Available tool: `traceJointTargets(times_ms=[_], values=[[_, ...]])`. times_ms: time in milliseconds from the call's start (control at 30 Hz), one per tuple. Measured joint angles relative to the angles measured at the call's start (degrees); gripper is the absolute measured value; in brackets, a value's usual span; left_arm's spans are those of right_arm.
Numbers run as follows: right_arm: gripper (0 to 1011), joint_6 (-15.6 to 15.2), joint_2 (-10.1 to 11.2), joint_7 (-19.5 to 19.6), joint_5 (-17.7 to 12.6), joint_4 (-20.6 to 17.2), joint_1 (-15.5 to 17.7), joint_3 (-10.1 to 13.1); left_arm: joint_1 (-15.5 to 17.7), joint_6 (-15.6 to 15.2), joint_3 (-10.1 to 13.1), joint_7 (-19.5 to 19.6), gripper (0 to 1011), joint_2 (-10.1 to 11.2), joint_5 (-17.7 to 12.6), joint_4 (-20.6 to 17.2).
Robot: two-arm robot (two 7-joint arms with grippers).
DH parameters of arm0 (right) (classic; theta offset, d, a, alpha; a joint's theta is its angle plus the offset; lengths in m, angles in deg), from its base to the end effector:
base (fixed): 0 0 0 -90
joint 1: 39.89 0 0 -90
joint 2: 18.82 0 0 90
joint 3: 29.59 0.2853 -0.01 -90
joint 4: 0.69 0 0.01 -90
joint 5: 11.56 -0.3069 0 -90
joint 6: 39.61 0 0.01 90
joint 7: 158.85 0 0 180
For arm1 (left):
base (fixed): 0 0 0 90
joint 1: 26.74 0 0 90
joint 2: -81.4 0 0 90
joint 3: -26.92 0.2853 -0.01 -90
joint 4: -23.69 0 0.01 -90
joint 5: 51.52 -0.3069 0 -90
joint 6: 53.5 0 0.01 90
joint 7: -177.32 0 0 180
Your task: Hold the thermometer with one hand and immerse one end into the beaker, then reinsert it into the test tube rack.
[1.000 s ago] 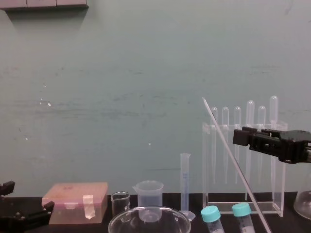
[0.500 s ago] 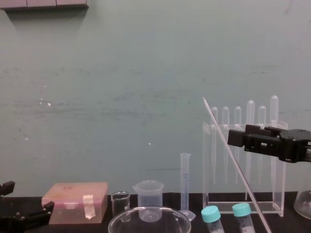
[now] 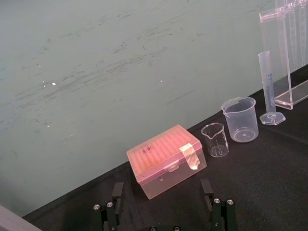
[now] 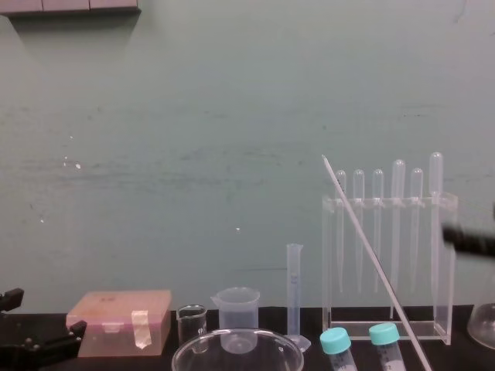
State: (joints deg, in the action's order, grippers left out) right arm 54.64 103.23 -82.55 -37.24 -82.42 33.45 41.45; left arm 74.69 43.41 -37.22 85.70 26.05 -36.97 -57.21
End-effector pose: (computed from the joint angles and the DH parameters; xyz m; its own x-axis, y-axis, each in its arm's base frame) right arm 0.3906 -0.0920 -0.2418 0.4212 -0.8905 0.1723 0.9022 0.4308 0.0210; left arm 0.3555 0.0805 -0.2981 0.2922 0.8803 0.3738 -0.9553 0.2873 0.0702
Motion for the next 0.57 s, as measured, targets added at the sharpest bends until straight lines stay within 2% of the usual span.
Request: traceJointTargets(times_ms=[67, 167, 233, 567], values=[[1003, -3.3, 0.2, 2.5, 2.8, 1.2, 0.3, -1.0, 0.0, 0.0, 0.0, 0.0, 1008, 0.0, 0.0, 0.0], [1002, -6.6, 0.2, 3.6, 4.4, 2.2, 0.7, -1.8, 0.0, 0.0, 0.0, 0.0, 1008, 0.0, 0.0, 0.0], [1003, -7.7, 0.1, 3.8, 5.0, 2.6, 0.8, -2.0, 0.0, 0.0, 0.0, 0.0, 1008, 0.0, 0.0, 0.0], [1003, -7.3, 0.1, 3.7, 4.9, 2.5, 0.8, -2.0, 0.0, 0.0, 0.0, 0.0, 1008, 0.0, 0.0, 0.0]])
